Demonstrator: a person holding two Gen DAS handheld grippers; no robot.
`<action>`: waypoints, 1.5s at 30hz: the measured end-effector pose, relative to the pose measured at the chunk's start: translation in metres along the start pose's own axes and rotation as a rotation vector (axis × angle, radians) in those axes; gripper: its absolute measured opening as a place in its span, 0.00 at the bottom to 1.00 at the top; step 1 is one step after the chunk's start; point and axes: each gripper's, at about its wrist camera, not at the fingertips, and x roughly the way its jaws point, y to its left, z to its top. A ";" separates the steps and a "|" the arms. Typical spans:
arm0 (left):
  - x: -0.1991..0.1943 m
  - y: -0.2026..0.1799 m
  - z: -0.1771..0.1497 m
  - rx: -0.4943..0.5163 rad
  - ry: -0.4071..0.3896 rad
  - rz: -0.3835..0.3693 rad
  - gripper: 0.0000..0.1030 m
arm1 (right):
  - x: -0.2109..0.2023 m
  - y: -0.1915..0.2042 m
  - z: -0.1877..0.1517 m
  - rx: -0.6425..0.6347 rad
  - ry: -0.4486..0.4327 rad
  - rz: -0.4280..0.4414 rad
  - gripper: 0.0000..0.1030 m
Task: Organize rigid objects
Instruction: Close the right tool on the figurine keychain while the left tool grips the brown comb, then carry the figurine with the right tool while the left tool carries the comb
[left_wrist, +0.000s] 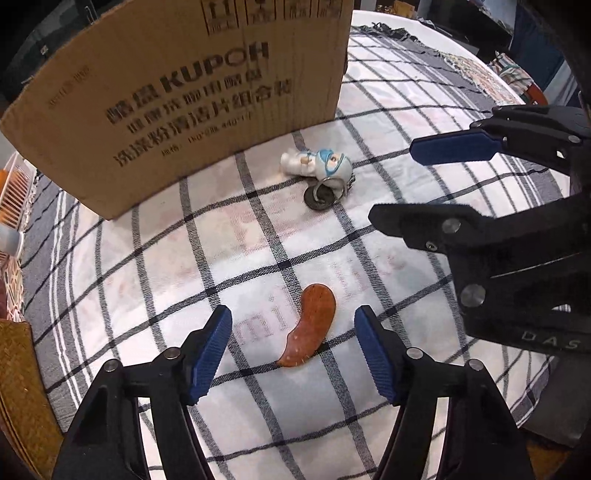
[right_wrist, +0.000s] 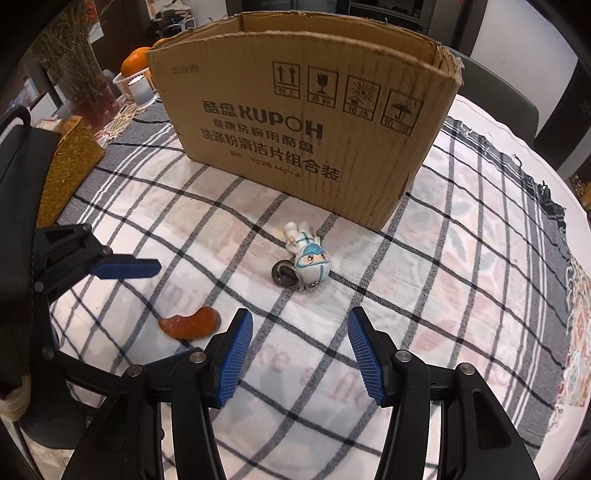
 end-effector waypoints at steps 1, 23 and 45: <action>0.002 0.000 0.000 -0.003 0.005 -0.001 0.64 | 0.002 -0.001 0.000 0.003 -0.002 0.002 0.53; 0.009 0.013 0.004 -0.073 -0.014 -0.022 0.24 | 0.047 -0.022 0.025 0.063 -0.042 0.077 0.51; 0.000 0.024 -0.021 -0.146 -0.091 -0.049 0.23 | 0.046 -0.020 0.017 0.109 -0.061 0.059 0.28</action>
